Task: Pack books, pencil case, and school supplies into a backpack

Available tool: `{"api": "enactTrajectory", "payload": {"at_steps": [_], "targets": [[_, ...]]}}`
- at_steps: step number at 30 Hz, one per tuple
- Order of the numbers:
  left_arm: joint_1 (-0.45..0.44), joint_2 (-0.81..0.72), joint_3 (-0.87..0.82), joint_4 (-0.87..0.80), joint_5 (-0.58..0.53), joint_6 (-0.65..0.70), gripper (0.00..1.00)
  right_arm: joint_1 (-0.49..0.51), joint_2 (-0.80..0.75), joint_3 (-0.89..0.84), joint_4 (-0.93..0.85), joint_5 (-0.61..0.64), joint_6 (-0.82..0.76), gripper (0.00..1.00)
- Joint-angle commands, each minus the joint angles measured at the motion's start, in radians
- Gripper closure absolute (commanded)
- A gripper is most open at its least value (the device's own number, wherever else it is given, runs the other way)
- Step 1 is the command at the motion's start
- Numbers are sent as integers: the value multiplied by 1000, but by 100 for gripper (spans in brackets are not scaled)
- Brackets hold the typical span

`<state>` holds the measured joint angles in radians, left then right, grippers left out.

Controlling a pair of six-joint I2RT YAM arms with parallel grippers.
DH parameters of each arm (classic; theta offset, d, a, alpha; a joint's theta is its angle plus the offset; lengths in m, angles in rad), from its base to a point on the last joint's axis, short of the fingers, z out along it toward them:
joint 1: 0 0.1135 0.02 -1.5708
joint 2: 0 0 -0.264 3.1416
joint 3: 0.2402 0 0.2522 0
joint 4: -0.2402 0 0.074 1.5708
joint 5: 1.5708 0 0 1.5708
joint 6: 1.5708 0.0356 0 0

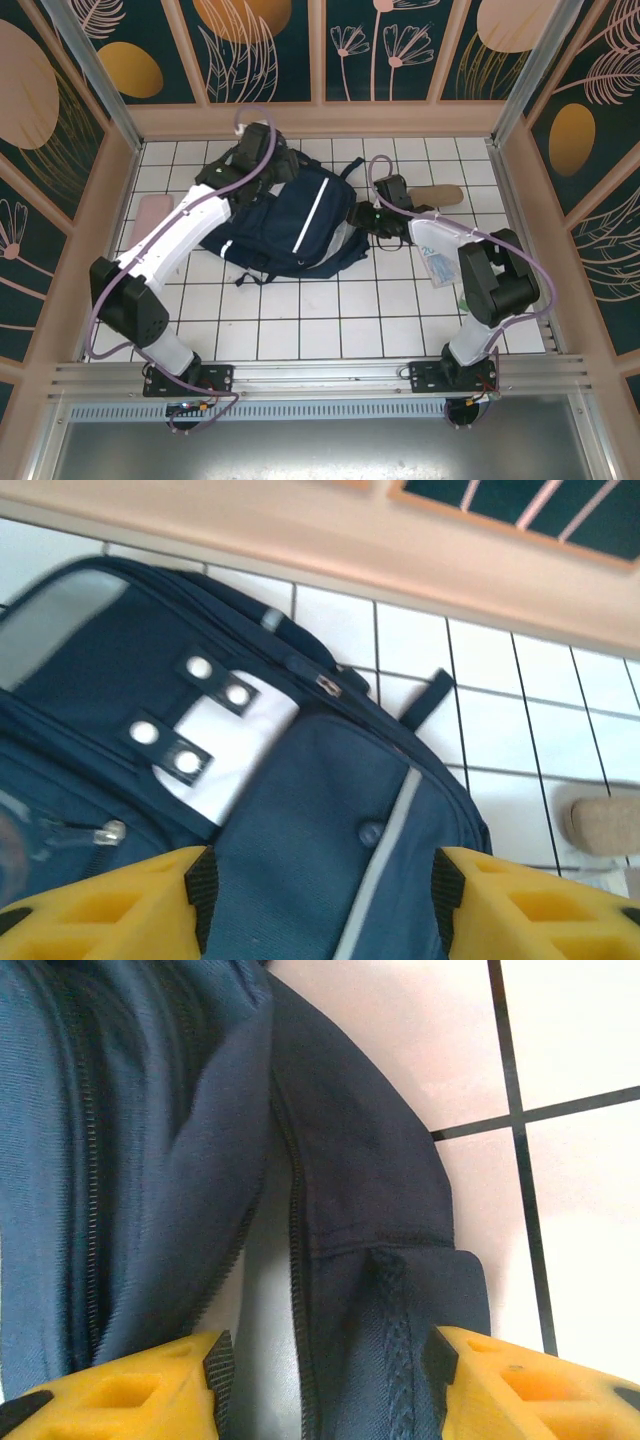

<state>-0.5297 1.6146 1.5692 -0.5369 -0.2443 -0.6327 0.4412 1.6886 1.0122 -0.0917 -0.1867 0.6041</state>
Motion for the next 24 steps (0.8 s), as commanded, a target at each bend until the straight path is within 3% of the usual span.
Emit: {"api": "enactTrajectory", "payload": {"at_steps": [1, 8, 13, 17, 24], "targets": [[98, -95, -31, -32, -11, 26, 33, 10, -87, -23, -21, 32, 4, 42], [414, -175, -208, 16, 35, 27, 37, 33, -170, -23, -59, 66, 13, 40], [624, -88, -276, 76, 98, 16, 44, 83, -183, 27, -70, 49, 11, 40], [733, 14, -261, 103, 181, 2, 59, 100, -175, 73, -83, 9, 27, 40], [828, 226, -189, 114, 205, 28, 69, 164, -182, 117, -115, -4, 29, 40]]}}
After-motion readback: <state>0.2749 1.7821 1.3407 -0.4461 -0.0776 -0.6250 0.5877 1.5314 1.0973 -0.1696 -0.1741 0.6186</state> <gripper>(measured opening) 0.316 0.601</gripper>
